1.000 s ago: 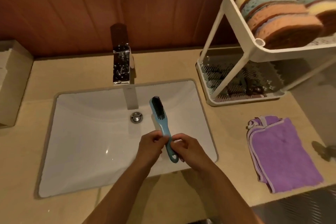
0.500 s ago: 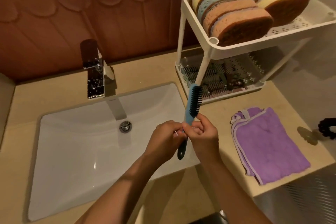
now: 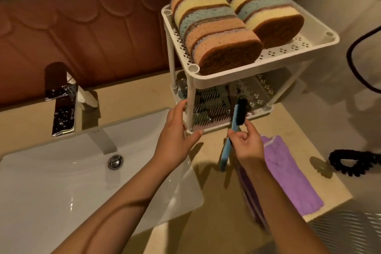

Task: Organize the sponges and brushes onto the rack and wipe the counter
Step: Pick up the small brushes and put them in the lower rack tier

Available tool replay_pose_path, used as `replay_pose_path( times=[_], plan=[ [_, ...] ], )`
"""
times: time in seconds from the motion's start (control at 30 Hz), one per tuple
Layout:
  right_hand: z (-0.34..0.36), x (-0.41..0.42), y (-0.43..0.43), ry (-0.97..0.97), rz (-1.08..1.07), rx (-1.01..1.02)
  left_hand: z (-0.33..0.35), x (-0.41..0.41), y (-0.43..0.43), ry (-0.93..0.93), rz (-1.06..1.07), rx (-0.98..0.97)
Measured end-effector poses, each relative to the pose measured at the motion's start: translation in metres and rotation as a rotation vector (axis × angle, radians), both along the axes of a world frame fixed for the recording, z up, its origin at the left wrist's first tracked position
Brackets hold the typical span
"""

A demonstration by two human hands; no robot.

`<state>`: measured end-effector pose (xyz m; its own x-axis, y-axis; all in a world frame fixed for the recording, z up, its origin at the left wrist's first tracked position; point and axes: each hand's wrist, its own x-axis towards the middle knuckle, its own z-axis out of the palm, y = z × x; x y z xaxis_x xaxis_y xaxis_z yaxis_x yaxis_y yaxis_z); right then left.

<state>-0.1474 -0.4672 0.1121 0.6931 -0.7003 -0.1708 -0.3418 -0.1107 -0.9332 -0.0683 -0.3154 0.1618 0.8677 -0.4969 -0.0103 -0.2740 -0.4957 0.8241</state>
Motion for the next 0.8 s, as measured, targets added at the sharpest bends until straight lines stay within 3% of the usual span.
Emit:
replay_pose_path(
  times=[0.1,0.3,0.5,0.8],
  plan=[
    [0.002,0.017,-0.036,0.108,0.056,-0.077,-0.006,0.015,-0.015,-0.009,-0.005,0.007],
    [0.001,0.067,-0.096,0.299,0.097,-0.231,-0.025,0.031,-0.019,-0.213,0.038,0.171],
    [-0.002,0.103,-0.125,0.479,0.222,-0.363,-0.035,0.029,-0.022,-0.186,0.076,0.140],
    [-0.008,0.123,-0.133,0.505,0.265,-0.360,-0.035,0.028,-0.023,-0.175,0.092,0.127]
  ],
)
